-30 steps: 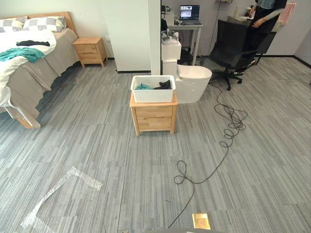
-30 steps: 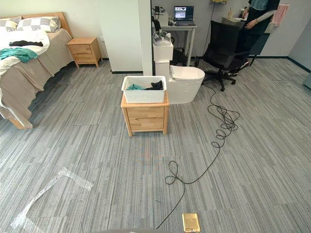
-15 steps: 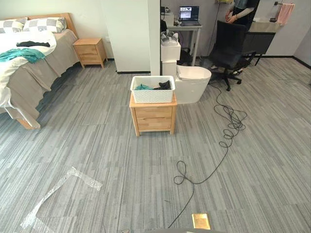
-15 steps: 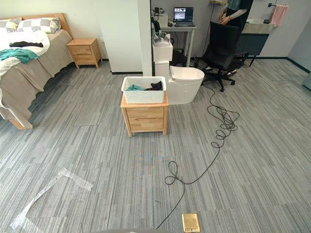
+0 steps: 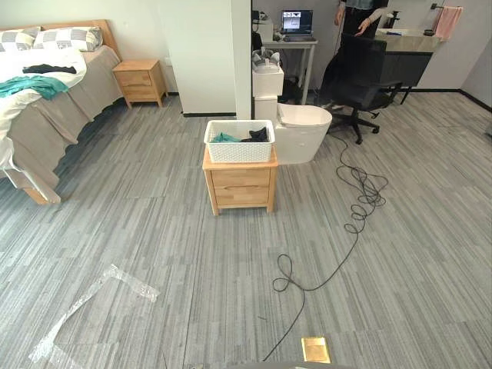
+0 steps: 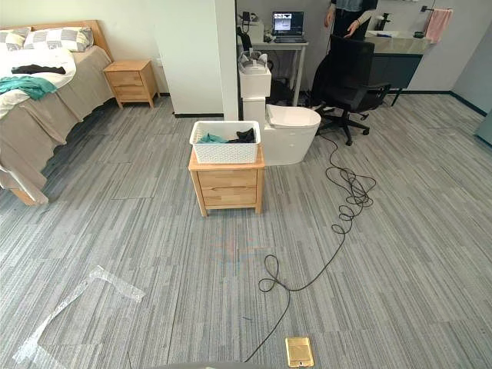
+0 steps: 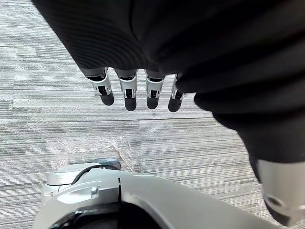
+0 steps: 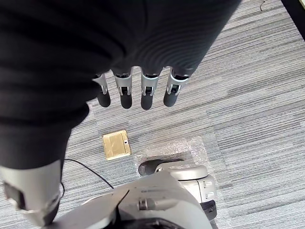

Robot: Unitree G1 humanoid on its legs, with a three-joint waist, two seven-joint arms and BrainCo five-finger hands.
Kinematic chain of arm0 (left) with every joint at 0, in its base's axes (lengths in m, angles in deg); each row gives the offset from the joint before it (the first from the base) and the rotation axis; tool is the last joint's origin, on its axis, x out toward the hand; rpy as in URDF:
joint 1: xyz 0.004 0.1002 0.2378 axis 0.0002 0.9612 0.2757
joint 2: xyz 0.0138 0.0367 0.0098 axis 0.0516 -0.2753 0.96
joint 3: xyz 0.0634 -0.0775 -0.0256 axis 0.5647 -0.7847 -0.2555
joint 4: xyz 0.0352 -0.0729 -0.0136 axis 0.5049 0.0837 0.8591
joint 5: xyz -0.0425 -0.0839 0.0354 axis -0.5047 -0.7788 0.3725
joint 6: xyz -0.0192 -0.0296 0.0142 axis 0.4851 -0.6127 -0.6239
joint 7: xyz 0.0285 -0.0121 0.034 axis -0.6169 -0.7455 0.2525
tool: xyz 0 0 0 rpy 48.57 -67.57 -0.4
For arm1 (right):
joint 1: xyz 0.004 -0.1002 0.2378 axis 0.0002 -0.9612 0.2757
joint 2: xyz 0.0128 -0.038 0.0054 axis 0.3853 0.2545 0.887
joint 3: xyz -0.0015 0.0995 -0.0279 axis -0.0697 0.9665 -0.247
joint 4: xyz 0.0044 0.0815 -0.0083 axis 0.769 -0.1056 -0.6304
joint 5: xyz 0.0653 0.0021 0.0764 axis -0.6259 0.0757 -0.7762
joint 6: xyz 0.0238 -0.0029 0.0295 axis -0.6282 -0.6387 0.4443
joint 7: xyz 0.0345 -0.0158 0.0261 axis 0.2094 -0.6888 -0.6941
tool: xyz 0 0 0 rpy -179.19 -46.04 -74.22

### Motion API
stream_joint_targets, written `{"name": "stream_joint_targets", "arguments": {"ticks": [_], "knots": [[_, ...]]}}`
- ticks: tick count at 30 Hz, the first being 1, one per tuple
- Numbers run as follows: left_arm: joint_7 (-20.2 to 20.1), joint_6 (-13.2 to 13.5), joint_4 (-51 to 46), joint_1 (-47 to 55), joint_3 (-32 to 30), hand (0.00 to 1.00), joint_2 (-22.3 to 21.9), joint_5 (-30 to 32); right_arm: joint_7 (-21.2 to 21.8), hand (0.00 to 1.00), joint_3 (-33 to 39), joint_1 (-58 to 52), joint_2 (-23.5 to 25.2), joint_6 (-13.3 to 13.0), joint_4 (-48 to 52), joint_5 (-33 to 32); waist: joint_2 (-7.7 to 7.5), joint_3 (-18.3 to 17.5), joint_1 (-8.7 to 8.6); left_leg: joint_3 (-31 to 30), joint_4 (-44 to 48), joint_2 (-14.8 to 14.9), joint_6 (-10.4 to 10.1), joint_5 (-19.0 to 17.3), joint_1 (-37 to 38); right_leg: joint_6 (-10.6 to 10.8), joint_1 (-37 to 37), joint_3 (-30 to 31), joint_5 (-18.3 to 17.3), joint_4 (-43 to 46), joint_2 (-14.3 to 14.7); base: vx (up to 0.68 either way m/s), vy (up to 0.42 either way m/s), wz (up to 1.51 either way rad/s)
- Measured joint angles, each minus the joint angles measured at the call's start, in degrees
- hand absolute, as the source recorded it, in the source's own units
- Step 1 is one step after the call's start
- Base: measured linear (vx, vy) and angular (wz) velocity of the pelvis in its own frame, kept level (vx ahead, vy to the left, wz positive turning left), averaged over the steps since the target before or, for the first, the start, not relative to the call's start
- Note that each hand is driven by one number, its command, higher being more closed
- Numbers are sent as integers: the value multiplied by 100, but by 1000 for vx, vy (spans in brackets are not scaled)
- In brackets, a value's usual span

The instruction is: Pick up the laundry basket with both hands and put the clothes into the washing machine.

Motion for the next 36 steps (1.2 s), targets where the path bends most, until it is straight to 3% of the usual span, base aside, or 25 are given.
{"name": "stream_joint_targets", "arguments": {"ticks": [9,12,13,14,16,17,18,19,20,22,23,25,26,27,28,29,30,33,35,36], "knots": [[0,0,11,-29,-79,0,14,-19,-1,0,0,24,35,-3,-11,-180,-39,77,0,-252,187,-19,-29,-19,-221,5,-32,-236,-153,149,-40,-11,-5,15],[0,-12,-35,-124,-408,0,-24,-113,18,0,20,136,71,-52,-2,-302,-10,367,1,-308,1465,113,-185,-495,-715,-103,-243,-308,-553,739,14,-63,-2,18],[-3,-22,-168,-127,-751,0,-32,-182,20,0,2,200,120,-72,9,-339,-106,469,7,-134,2605,165,-235,-525,-1237,-159,-310,-282,-659,939,-6,-51,-30,-16],[0,-29,-324,-43,-1131,0,-145,-250,17,0,-68,229,96,-77,44,-351,-23,578,66,107,3850,346,-185,-359,-1774,-228,-322,-209,-753,1127,44,-36,-35,-29],[0,-33,-444,61,-1324,0,-245,-320,18,0,-143,223,52,-78,69,-354,27,584,128,129,4847,515,-113,173,-2259,-261,-261,-52,-792,1176,112,25,6,-49],[-2,-29,-491,68,-1361,0,-243,-360,17,0,-146,215,64,-70,87,-352,-6,590,174,119,5173,505,-219,662,-2487,-284,-198,85,-800,1081,74,106,61,-60],[-5,-23,-484,61,-1316,0,-197,-361,30,0,-109,274,89,-69,106,-334,-141,607,182,208,5402,502,-132,596,-2792,-306,-168,142,-788,1008,-54,127,75,-45],[-7,-26,-394,13,-1283,0,-182,-367,32,0,60,303,130,-61,98,-333,-161,652,141,262,4849,525,-26,149,-2837,-305,-112,165,-788,984,-127,119,105,-26],[-5,-28,-385,8,-1282,0,-203,-373,35,0,189,287,125,-61,99,-332,-123,653,139,302,4326,547,-10,105,-2815,-302,-125,169,-790,977,-160,73,154,-15],[12,-17,-456,35,-1436,0,-333,-484,32,0,303,192,78,-50,192,-335,22,635,146,442,1878,672,-36,124,-2532,-247,-135,234,-823,906,-238,87,231,-24],[13,-19,-450,36,-1537,0,-329,-488,30,0,335,132,73,-67,193,-335,54,614,145,430,1523,691,-31,120,-2532,-240,-134,234,-828,834,-273,169,281,-36],[11,-35,-386,32,-1682,0,-323,-525,25,0,436,170,109,-77,182,-328,-2,570,161,424,1921,667,24,95,-2533,-80,-130,304,-926,843,-479,240,340,-55],[7,-30,-326,208,-1753,0,-368,-565,20,0,611,93,72,-60,181,-317,129,248,113,435,1946,429,60,-24,-2376,218,-167,458,-1120,992,-645,430,530,-59],[8,-19,-233,211,-1752,0,-259,-581,23,0,839,71,208,-41,87,-329,-68,183,121,529,1941,37,150,-86,-2183,685,-605,655,-1502,2588,-988,434,521,-40],[5,-18,-228,192,-1705,0,-196,-582,25,0,931,103,274,-40,82,-333,-131,204,105,563,1883,-116,222,-133,-2040,662,-909,693,-1586,3639,-1077,375,397,15],[1,-20,-228,126,-1441,0,-47,-583,32,0,1030,126,393,-40,92,-330,-309,231,-24,549,1745,-386,339,-207,-1696,489,-1321,696,-1267,5480,-1162,298,269,52],[-4,-19,-238,119,-1065,0,93,-590,39,0,1050,99,466,-37,89,-319,-432,249,-43,505,1570,-595,440,-271,-1310,301,-1512,504,-879,6763,-1243,379,296,54],[-8,-23,-246,12,-683,0,148,-627,27,0,1050,112,436,-53,108,-259,-393,267,-32,434,972,-760,505,-312,-537,19,-1880,-264,-937,7598,-1219,324,195,13],[-5,-22,-243,-121,-683,0,139,-623,33,0,1163,124,471,-94,181,-258,-362,319,-46,410,654,-824,462,-285,-278,134,-2282,-648,-1207,7175,-1218,318,135,5],[-3,-25,-248,-240,-687,0,126,-619,31,0,1196,130,492,-88,214,-261,-323,390,-56,347,513,-849,468,-289,-124,186,-2478,-825,-1384,6528,-1194,364,84,30]]}}
